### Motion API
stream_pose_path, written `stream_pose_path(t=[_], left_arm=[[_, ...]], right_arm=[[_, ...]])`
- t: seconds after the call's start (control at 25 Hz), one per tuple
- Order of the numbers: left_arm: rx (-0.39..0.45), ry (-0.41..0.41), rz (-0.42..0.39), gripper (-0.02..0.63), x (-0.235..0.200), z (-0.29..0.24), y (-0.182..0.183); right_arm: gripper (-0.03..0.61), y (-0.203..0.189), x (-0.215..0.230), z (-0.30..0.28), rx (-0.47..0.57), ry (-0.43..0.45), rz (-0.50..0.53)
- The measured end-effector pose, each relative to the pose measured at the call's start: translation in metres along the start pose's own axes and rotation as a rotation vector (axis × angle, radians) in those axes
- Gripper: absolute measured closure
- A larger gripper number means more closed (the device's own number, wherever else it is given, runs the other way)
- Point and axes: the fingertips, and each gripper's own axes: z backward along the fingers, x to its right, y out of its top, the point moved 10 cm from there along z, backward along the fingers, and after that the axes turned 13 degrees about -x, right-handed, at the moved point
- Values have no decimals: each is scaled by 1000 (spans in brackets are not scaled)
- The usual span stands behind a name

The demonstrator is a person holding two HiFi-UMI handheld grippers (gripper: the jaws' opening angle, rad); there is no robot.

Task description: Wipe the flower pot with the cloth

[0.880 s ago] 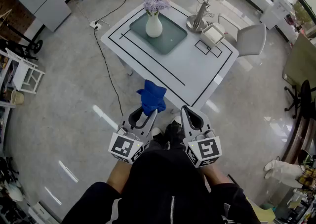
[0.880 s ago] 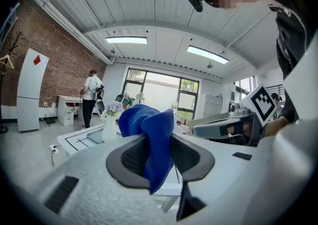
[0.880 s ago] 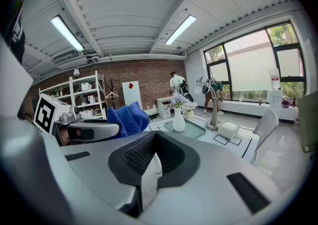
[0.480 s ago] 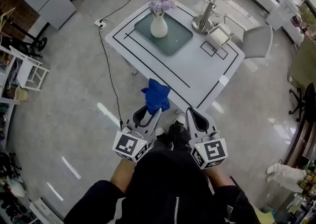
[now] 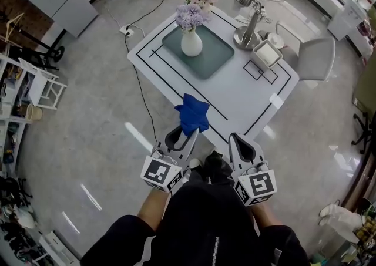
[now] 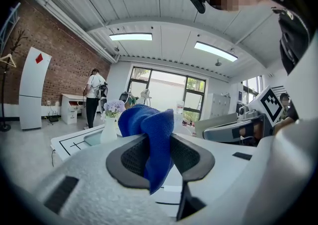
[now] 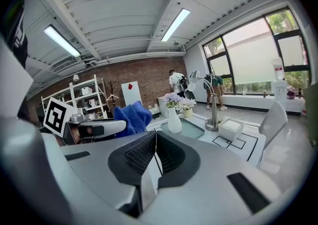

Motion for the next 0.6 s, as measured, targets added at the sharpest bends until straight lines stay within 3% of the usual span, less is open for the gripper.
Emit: stream_pose_path(t=[0.6], left_arm=[[-7,97,13,489,-37,-83,23]], right_arm=[[569,30,67,-57,-39,102,-3]])
